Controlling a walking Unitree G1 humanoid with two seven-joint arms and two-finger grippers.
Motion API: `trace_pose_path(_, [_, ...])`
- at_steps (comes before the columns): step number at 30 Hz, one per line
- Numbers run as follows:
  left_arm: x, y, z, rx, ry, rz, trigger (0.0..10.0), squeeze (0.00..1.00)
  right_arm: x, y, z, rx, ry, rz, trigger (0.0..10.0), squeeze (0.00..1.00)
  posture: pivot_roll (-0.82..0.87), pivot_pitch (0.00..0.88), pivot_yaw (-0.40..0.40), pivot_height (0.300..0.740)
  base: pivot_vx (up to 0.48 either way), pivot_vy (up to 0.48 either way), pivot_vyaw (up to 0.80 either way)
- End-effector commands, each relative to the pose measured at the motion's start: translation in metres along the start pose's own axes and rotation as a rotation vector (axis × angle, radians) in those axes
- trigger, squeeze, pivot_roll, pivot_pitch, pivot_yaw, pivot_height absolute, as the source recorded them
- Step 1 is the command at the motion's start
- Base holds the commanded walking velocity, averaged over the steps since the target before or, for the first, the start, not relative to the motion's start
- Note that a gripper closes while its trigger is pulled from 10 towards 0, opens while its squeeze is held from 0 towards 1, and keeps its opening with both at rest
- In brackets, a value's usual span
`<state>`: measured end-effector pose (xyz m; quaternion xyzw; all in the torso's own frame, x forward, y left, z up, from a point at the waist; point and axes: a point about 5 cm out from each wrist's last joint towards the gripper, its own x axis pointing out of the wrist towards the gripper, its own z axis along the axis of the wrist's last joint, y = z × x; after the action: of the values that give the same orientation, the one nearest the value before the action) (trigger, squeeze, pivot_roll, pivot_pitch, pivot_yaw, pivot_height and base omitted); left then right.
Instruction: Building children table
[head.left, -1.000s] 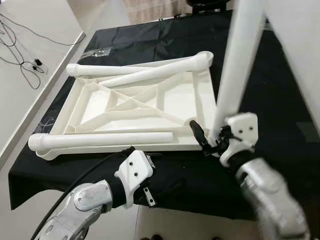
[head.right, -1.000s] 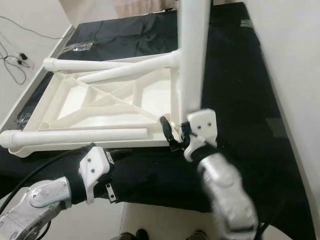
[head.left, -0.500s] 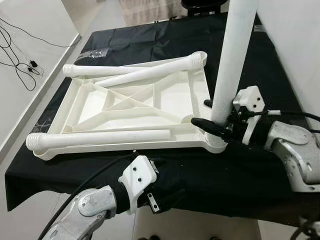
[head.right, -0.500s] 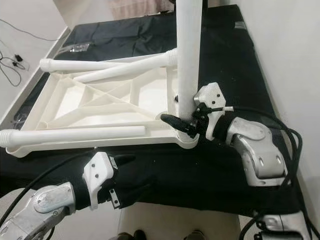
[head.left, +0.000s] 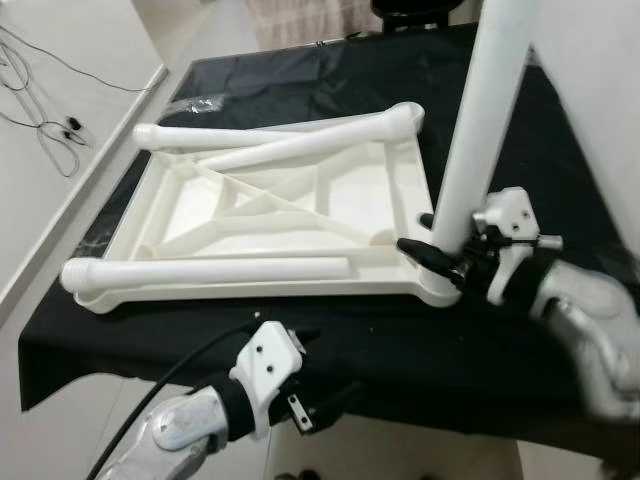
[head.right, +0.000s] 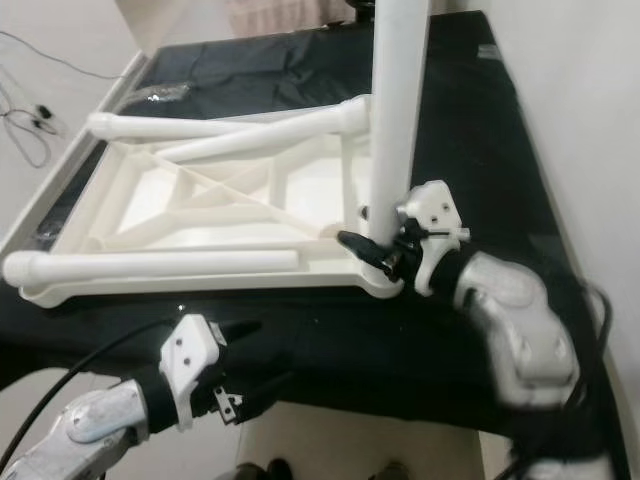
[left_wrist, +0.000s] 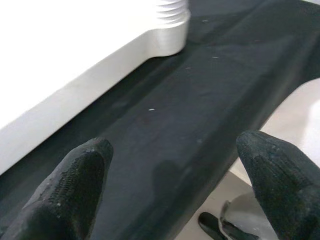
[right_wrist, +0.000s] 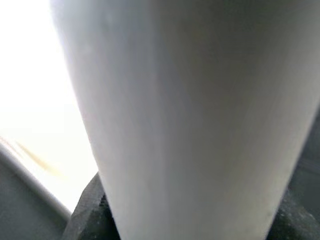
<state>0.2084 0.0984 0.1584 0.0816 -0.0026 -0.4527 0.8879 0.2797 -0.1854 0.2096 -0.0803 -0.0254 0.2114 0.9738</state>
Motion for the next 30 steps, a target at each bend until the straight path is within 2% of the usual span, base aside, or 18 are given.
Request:
trace_pose_path(1, [-0.006, 0.001, -0.006, -0.013, -0.004, 0.043, 10.0, 0.00, -0.032, 0.029, -0.057, 0.103, 0.301, -0.289, 0.0, 0.00, -0.01, 0.257, 0.148, 0.740, 0.000, 0.000, 0.00])
trace_pose_path(2, [-0.006, 0.001, -0.006, -0.013, -0.004, 0.043, 10.0, 0.00, -0.032, 0.029, -0.057, 0.103, 0.301, -0.289, 0.0, 0.00, -0.01, 0.257, 0.148, 0.740, 0.000, 0.000, 0.00])
trace_pose_path(4, [-0.007, 0.001, -0.007, -0.013, -0.017, 0.056, 10.0, 0.00, -0.046, 0.044, -0.065, 0.147, 0.354, -0.369, 0.0, 0.00, 0.00, 0.258, 0.154, 0.740, 0.000, 0.000, 0.00])
trace_pose_path(7, [-0.007, 0.002, -0.008, -0.014, -0.036, 0.068, 10.0, 0.00, -0.039, 0.049, -0.065, 0.149, 0.340, -0.332, 0.0, 0.00, -0.01, 0.247, 0.163, 0.740, 0.000, 0.000, 0.00])
trace_pose_path(8, [-0.007, 0.002, -0.009, -0.014, -0.043, 0.072, 10.0, 0.00, -0.037, 0.050, -0.064, 0.148, 0.337, -0.328, 3.8, 0.00, -0.01, 0.247, 0.163, 0.740, 0.000, 0.000, 0.00])
trace_pose_path(9, [-0.007, 0.002, -0.009, -0.014, -0.043, 0.072, 10.0, 0.00, -0.037, 0.050, -0.064, 0.148, 0.337, -0.328, 3.8, 0.00, -0.01, 0.247, 0.163, 0.740, 0.000, 0.000, 0.00])
trace_pose_path(10, [-0.007, 0.002, -0.010, -0.020, -0.054, 0.066, 10.0, 0.00, -0.029, 0.052, -0.062, 0.140, 0.322, -0.294, 9.3, 0.00, -0.01, 0.238, 0.161, 0.740, 0.000, 0.000, 0.00])
trace_pose_path(11, [-0.005, 0.002, -0.012, -0.026, -0.063, 0.060, 10.0, 0.00, -0.023, 0.054, -0.059, 0.137, 0.302, -0.253, 10.0, 0.00, -0.01, 0.233, 0.155, 0.740, 0.000, 0.000, 0.00])
trace_pose_path(13, [-0.004, 0.001, -0.013, -0.028, -0.071, 0.050, 10.0, 0.00, -0.017, 0.056, -0.055, 0.143, 0.276, -0.209, 10.0, 0.00, -0.01, 0.230, 0.154, 0.740, 0.000, 0.000, 0.00])
trace_pose_path(14, [-0.002, 0.000, -0.014, -0.033, -0.080, 0.034, 10.0, 0.00, -0.008, 0.059, -0.049, 0.185, 0.224, -0.117, 10.0, 1.00, 0.00, 0.222, 0.148, 0.740, 0.000, 0.000, 0.00])
trace_pose_path(18, [0.002, -0.002, -0.016, -0.040, -0.090, 0.006, 10.0, 0.00, 0.004, 0.056, -0.031, 0.212, 0.106, -0.019, 10.0, 1.00, 0.00, 0.212, 0.146, 0.740, 0.000, 0.000, 0.00])
trace_pose_path(21, [0.002, -0.002, -0.016, -0.040, -0.090, 0.006, 10.0, 0.00, 0.004, 0.056, -0.031, 0.212, 0.106, -0.019, 10.0, 1.00, 0.00, 0.212, 0.146, 0.740, 0.000, 0.000, 0.00])
trace_pose_path(22, [0.003, -0.003, -0.016, -0.042, -0.093, -0.015, 10.0, 0.00, 0.008, 0.055, -0.022, 0.211, 0.059, 0.055, 10.0, 0.00, 0.00, 0.204, 0.144, 0.740, 0.000, 0.000, 0.00])
trace_pose_path(23, [0.003, -0.003, -0.016, -0.042, -0.093, -0.015, 10.0, 0.00, 0.008, 0.055, -0.022, 0.211, 0.059, 0.055, 10.0, 0.00, 0.00, 0.204, 0.144, 0.740, 0.000, 0.000, 0.00])
trace_pose_path(24, [0.007, -0.005, -0.018, -0.049, -0.100, -0.042, 10.0, 0.00, 0.014, 0.044, -0.013, 0.167, 0.020, 0.166, 10.0, 0.00, 0.01, 0.181, 0.129, 0.740, 0.000, 0.000, 0.00])
trace_pose_path(26, [0.007, -0.005, -0.018, -0.049, -0.100, -0.042, 10.0, 0.00, 0.014, 0.044, -0.013, 0.167, 0.020, 0.166, 10.0, 0.00, 0.01, 0.181, 0.129, 0.740, 0.000, 0.000, 0.00])
trace_pose_path(27, [0.013, -0.008, -0.020, -0.068, -0.116, -0.073, 10.0, 0.00, 0.019, 0.023, -0.002, 0.060, -0.009, 0.371, 10.0, 0.00, 0.01, 0.159, 0.116, 0.740, 0.000, 0.000, 0.00])
trace_pose_path(30, [0.017, -0.009, -0.023, -0.089, -0.126, -0.088, 10.0, 0.00, 0.019, 0.009, 0.001, 0.004, 0.008, 0.529, 10.0, 0.00, 0.01, 0.139, 0.103, 0.740, 0.000, 0.000, 0.00])
